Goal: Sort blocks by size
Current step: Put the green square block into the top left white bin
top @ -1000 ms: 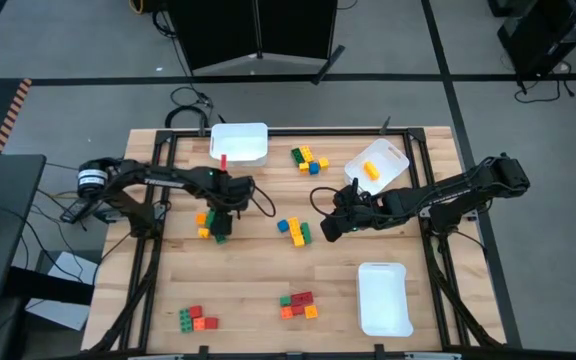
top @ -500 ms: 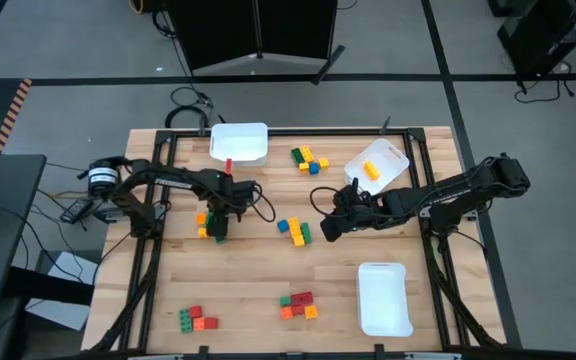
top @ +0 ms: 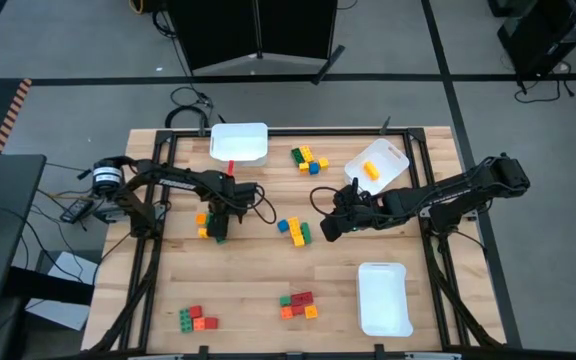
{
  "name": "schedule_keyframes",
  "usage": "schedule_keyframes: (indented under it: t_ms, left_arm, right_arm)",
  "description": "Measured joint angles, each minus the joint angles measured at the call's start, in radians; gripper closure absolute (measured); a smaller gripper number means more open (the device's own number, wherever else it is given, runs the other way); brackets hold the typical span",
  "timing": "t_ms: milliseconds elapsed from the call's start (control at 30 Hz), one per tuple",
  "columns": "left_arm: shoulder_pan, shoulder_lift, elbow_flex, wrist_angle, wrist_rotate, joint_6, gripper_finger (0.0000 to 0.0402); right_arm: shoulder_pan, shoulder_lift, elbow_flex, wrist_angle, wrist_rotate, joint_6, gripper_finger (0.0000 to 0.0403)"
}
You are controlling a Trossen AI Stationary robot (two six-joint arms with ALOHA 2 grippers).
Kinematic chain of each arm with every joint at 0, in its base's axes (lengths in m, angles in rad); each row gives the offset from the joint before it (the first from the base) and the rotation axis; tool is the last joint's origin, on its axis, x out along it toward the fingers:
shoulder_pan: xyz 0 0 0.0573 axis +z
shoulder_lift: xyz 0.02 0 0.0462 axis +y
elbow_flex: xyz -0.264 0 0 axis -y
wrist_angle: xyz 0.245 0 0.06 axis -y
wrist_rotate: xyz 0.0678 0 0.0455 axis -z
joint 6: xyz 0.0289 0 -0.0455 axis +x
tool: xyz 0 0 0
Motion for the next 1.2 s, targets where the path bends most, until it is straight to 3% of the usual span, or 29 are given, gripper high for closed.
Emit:
schedule_keyframes:
  t_ms: [267, 500, 967, 1200]
  left_arm:
    - [0.000, -0.006, 0.002, -0.032, -0.008, -0.021, 0.0263]
    - [0.001, -0.039, 0.079, -0.123, -0.011, -0.179, 0.0263]
    - [0.007, -0.089, 0.425, -0.233, -0.041, -0.694, 0.0254]
    - [0.076, -0.089, 0.575, -0.281, -0.176, -0.809, 0.0252]
  right_arm:
    - [0.000, 0.000, 0.000, 0.000, 0.001, -0.013, 0.0219]
    - [0.000, 0.000, 0.000, 0.000, 0.001, -0.081, 0.0219]
    - [0.000, 0.000, 0.000, 0.025, -0.007, -0.079, 0.0219]
    - [0.000, 0.000, 0.000, 0.075, -0.011, -0.078, 0.0219]
